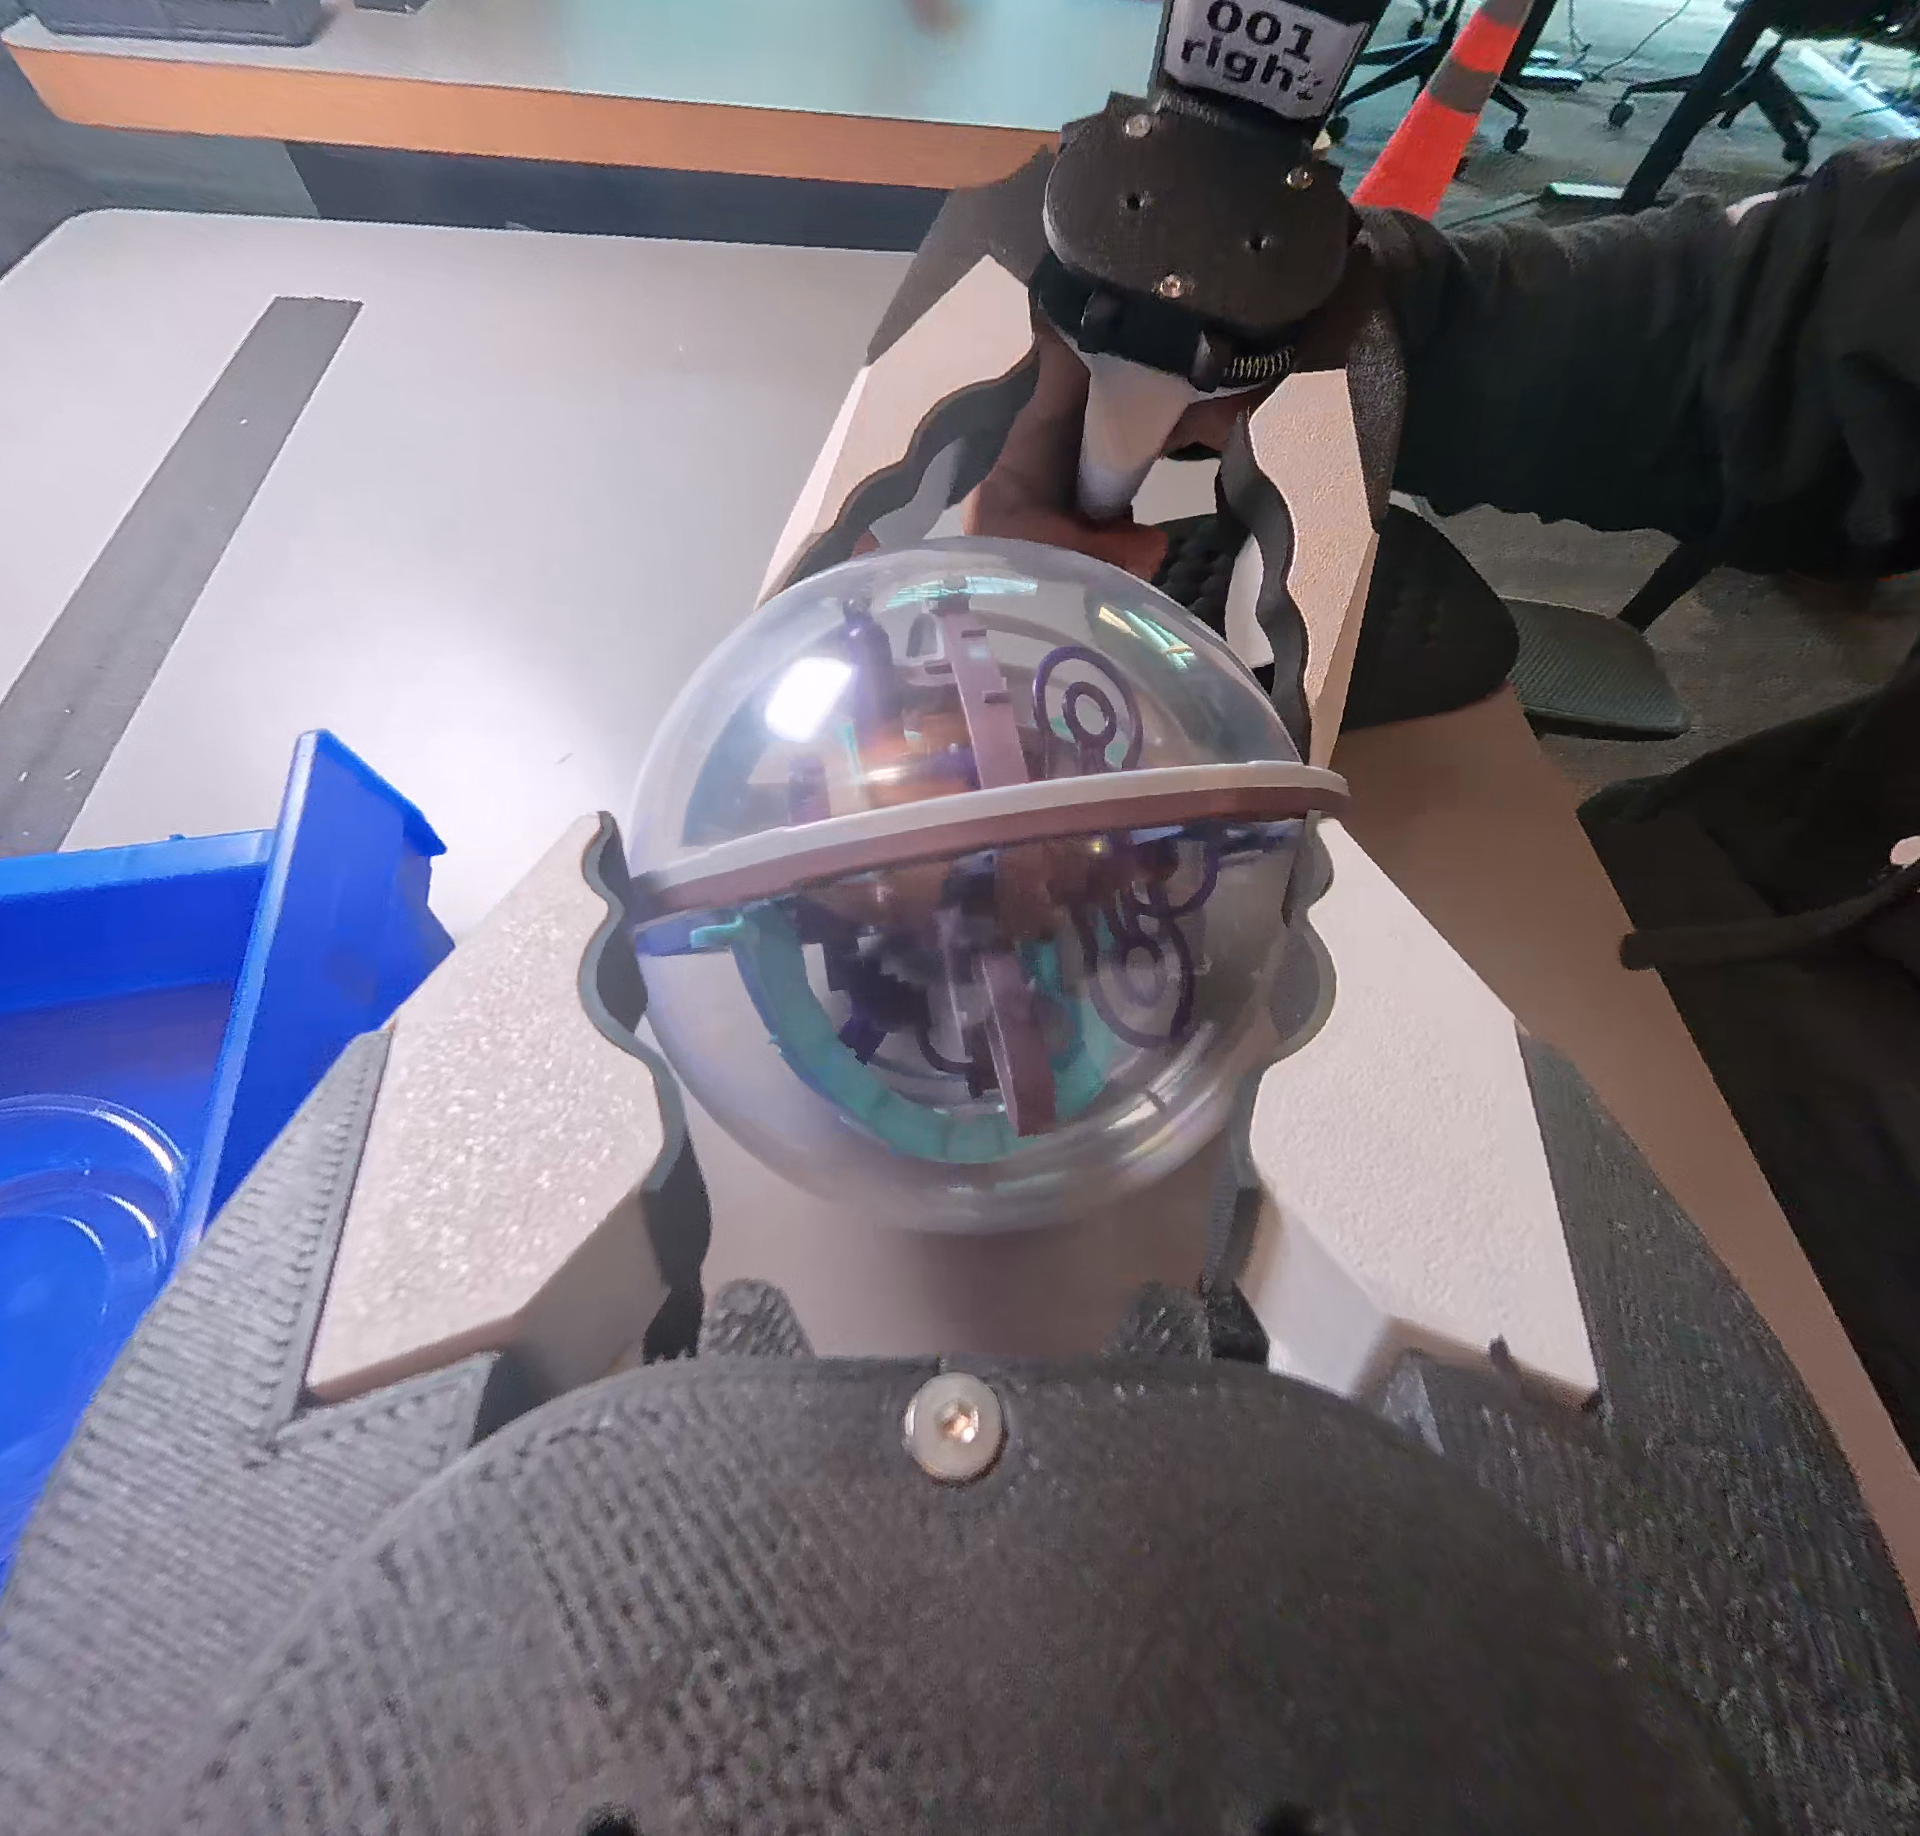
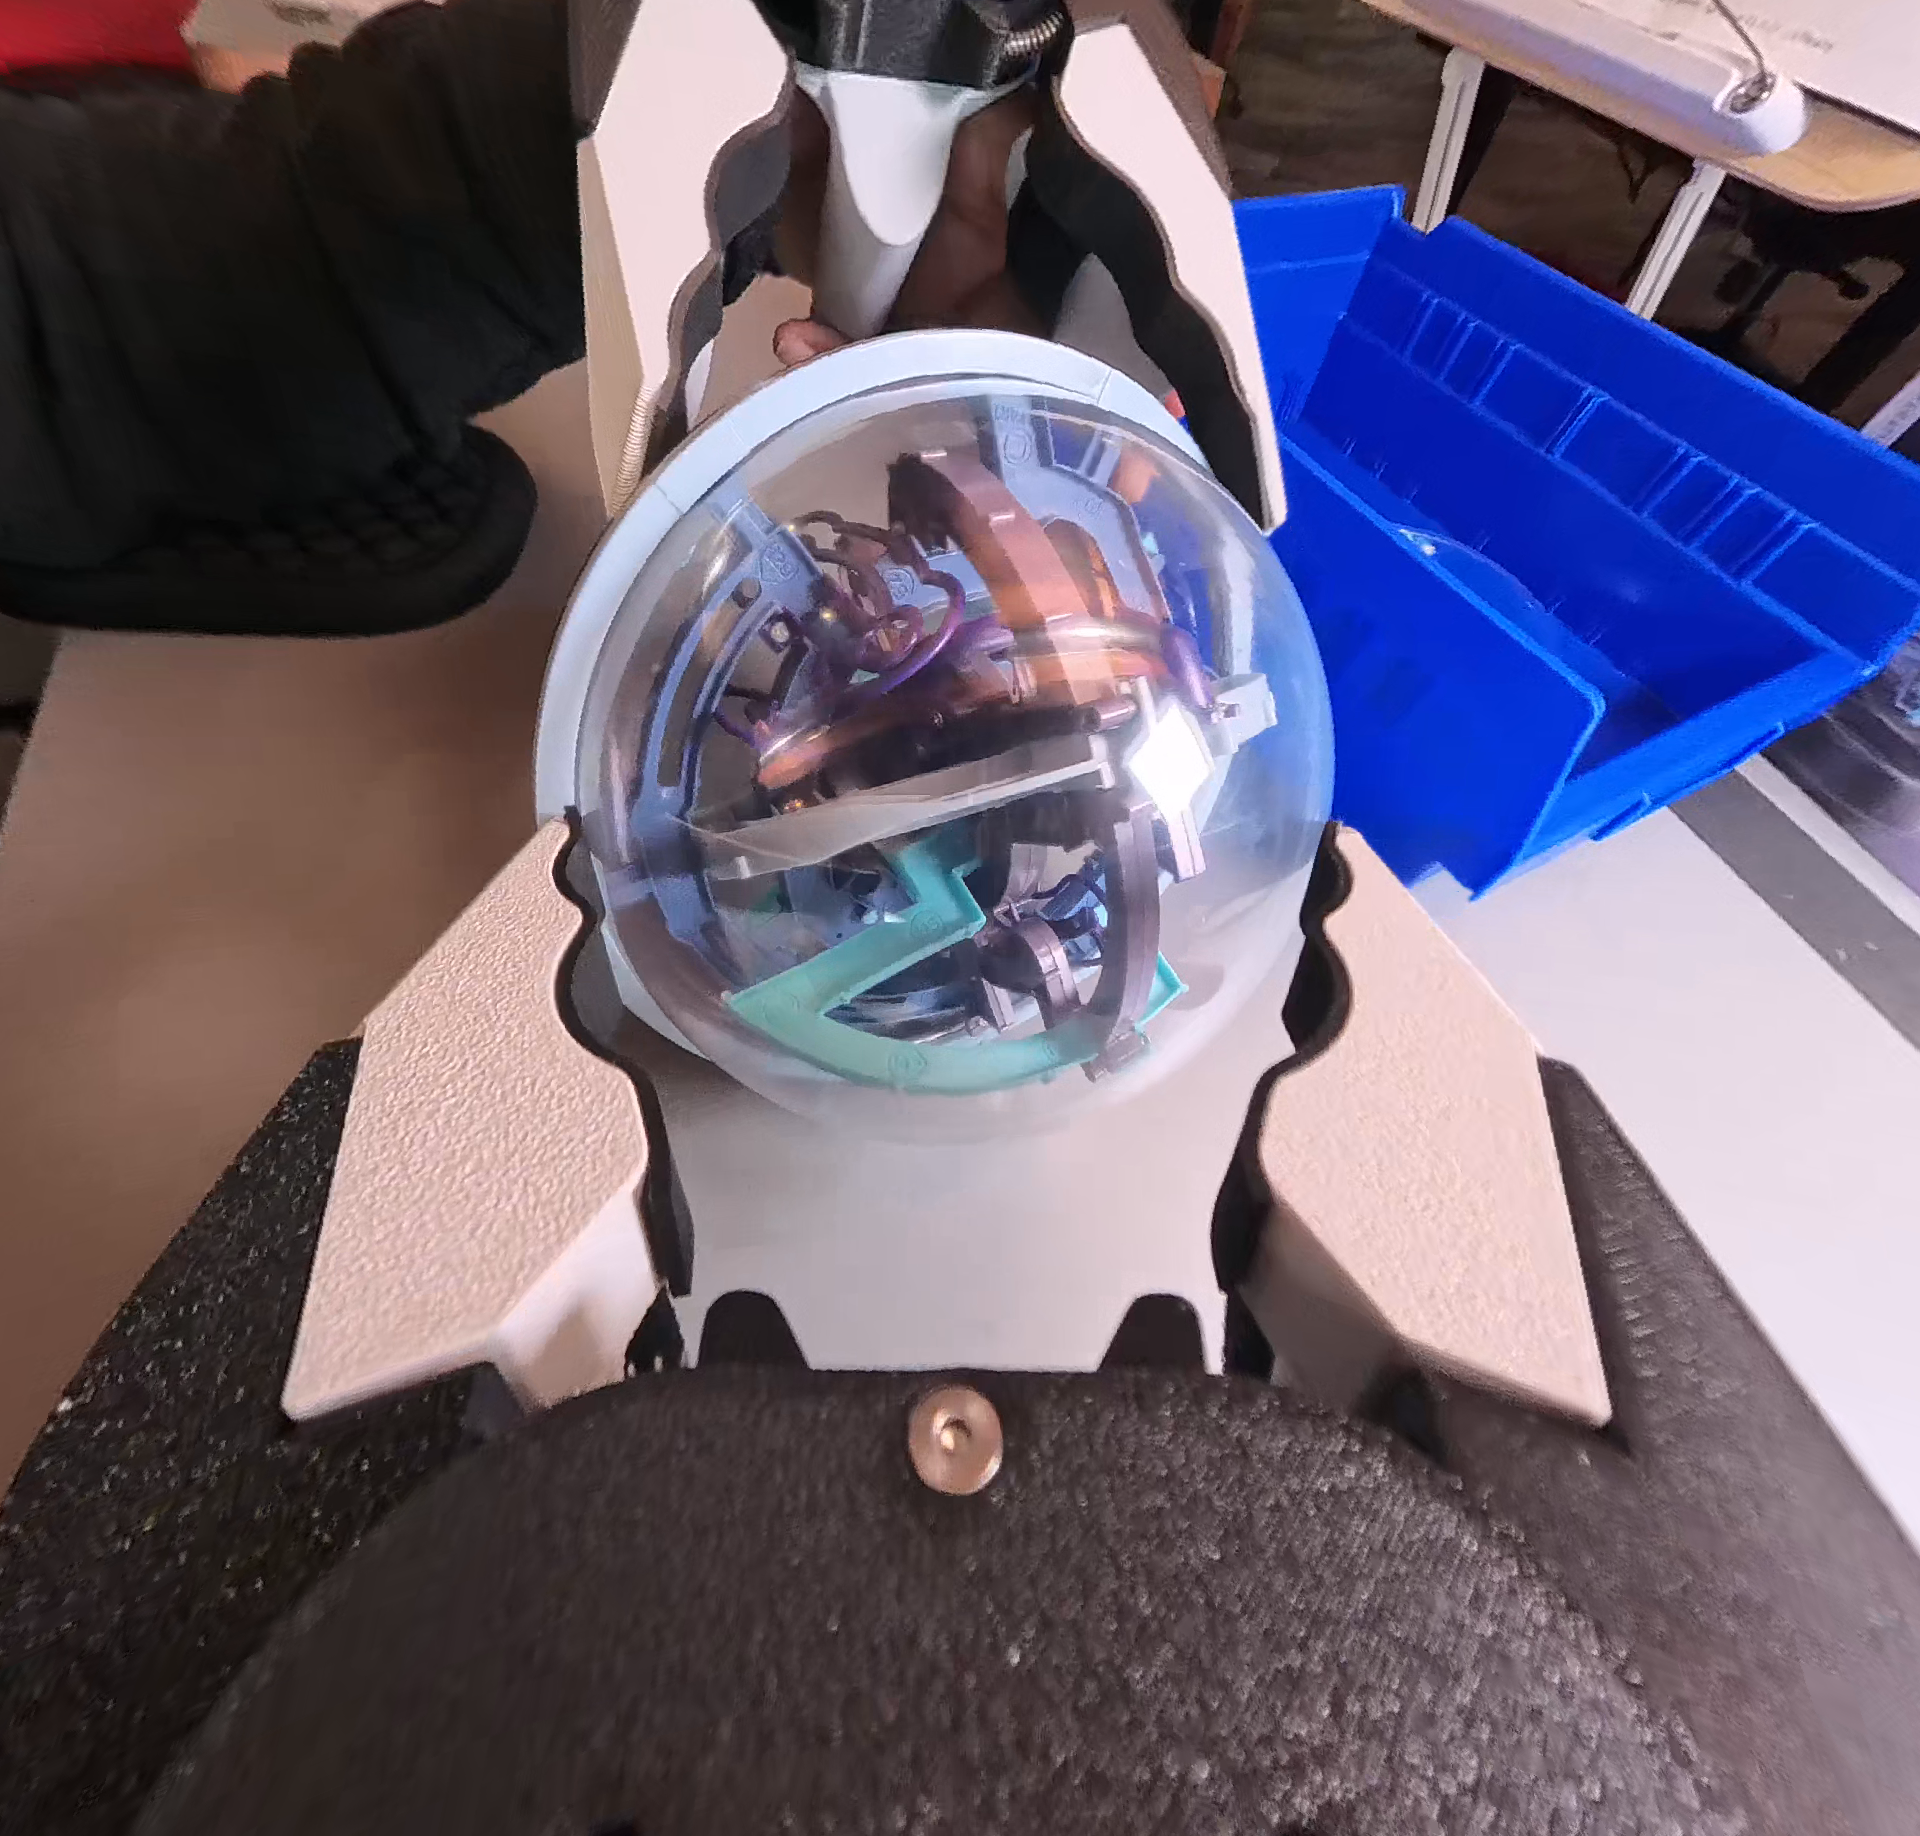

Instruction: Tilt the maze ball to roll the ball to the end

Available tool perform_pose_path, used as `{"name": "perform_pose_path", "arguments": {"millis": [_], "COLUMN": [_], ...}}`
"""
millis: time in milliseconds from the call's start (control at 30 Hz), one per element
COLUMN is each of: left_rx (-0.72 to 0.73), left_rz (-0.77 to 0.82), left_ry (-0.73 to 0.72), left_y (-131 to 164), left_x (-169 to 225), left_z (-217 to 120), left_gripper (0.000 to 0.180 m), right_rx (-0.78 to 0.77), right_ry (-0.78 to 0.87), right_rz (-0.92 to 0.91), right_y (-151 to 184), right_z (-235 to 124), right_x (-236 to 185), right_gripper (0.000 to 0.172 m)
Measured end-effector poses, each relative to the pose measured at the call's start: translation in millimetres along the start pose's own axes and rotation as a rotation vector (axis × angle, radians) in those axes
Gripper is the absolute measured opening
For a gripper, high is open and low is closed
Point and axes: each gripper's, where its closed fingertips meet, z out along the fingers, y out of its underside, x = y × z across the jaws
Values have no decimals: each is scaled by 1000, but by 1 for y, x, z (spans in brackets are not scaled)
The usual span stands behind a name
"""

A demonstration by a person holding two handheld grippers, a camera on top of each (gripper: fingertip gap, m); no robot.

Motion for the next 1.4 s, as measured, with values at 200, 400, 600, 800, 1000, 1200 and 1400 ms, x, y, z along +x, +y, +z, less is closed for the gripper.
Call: {"name": "perform_pose_path", "arguments": {"millis": [200,400,600,800,1000,1200,1400], "left_rx": [18,33,17,-222,-215,-62,29], "left_rz": [58,105,211,119,86,33,-55], "left_ry": [-16,-25,-96,-31,2,69,146], "left_y": [-13,-26,-29,28,44,39,41], "left_x": [7,16,17,16,4,-2,-3], "left_z": [1,10,10,-11,-3,-3,-8], "left_gripper": [108,106,109,135,138,136,134], "right_rx": [92,172,174,172,148,102,47], "right_ry": [-9,-37,3,17,21,33,34], "right_rz": [77,136,98,93,142,207,150], "right_y": [1,7,15,12,18,25,35], "right_z": [-7,-10,-11,-8,-6,-4,-5], "right_x": [0,-7,-7,-8,-5,-2,-5], "right_gripper": [131,131,127,125,125,123,112]}}
